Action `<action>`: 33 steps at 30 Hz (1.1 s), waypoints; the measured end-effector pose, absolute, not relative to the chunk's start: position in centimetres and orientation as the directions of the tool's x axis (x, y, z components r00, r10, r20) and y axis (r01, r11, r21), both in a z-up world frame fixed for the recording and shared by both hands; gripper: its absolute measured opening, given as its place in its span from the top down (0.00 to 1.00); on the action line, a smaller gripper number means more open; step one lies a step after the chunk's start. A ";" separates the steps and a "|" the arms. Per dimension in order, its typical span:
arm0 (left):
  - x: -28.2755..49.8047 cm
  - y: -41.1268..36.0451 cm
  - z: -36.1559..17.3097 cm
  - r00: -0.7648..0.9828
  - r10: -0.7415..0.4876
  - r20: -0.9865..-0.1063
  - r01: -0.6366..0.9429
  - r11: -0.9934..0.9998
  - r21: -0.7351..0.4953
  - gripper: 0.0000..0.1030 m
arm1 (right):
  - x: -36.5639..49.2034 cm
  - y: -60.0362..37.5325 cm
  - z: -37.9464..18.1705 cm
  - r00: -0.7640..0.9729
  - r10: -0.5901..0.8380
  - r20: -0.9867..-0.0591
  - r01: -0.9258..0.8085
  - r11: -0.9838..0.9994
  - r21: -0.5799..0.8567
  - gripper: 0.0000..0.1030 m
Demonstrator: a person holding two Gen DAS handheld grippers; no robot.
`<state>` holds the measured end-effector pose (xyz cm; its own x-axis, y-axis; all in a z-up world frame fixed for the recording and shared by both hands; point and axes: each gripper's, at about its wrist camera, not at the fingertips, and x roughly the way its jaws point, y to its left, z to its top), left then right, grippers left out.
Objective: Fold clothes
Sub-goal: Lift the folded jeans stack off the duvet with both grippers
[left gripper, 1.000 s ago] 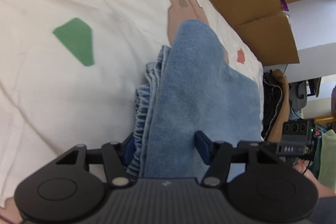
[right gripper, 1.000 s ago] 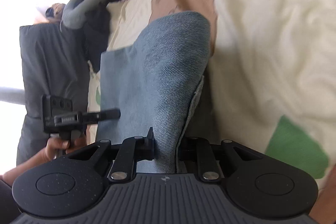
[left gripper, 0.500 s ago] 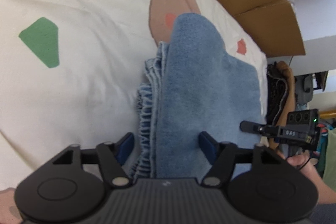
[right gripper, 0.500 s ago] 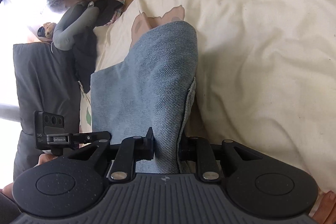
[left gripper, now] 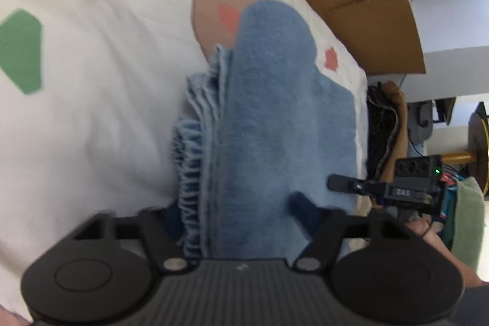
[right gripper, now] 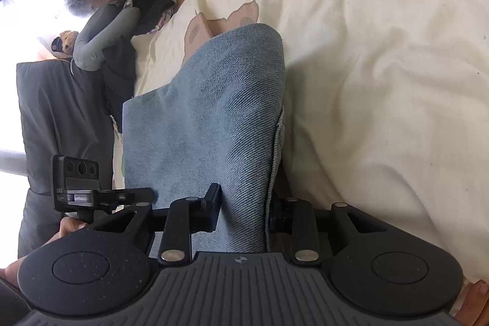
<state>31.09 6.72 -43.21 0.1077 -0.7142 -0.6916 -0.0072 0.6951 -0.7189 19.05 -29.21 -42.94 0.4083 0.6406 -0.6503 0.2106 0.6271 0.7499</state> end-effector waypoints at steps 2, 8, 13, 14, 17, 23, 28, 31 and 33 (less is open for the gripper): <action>31.0 6.5 -42.9 0.114 -0.716 -0.689 0.011 0.694 -0.720 0.36 | 18.9 -29.2 -43.0 0.408 0.639 -0.652 0.213 0.628 0.748 0.70; 30.6 7.2 -43.4 0.137 -0.749 -0.648 -0.023 0.652 -0.758 0.41 | 18.7 -29.6 -43.1 0.402 0.646 -0.649 0.223 0.618 0.754 0.68; 30.9 7.1 -44.4 0.118 -0.763 -0.636 -0.030 0.637 -0.770 0.31 | 18.9 -29.2 -43.0 0.383 0.650 -0.657 0.210 0.631 0.747 0.67; 31.0 7.0 -44.6 0.115 -0.768 -0.631 -0.030 0.632 -0.775 0.31 | 18.9 -29.2 -43.0 0.377 0.652 -0.657 0.205 0.633 0.746 0.67; 31.3 6.9 -45.1 0.109 -0.785 -0.610 -0.032 0.611 -0.791 0.31 | 18.7 -29.2 -43.2 0.370 0.661 -0.653 0.208 0.626 0.752 0.66; 31.6 6.0 -45.8 0.124 -0.809 -0.575 -0.039 0.575 -0.817 0.32 | 18.9 -28.0 -43.7 0.345 0.672 -0.655 0.207 0.627 0.751 0.56; 31.1 6.0 -45.2 0.136 -0.816 -0.562 -0.032 0.563 -0.826 0.46 | 18.6 -27.7 -43.1 0.358 0.693 -0.626 0.180 0.606 0.775 0.68; 30.9 5.6 -45.0 0.137 -0.814 -0.564 -0.024 0.567 -0.824 0.46 | 18.1 -28.2 -43.1 0.376 0.702 -0.605 0.195 0.578 0.792 0.69; 30.8 5.2 -45.2 0.127 -0.814 -0.566 -0.032 0.567 -0.823 0.43 | 17.9 -28.1 -43.3 0.375 0.696 -0.612 0.194 0.587 0.786 0.69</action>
<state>30.83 5.16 -45.22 0.1273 -0.8145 -0.5661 -0.0320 0.5671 -0.8231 17.88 -28.13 -43.30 0.3751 0.6962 -0.6121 0.1941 0.5867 0.7862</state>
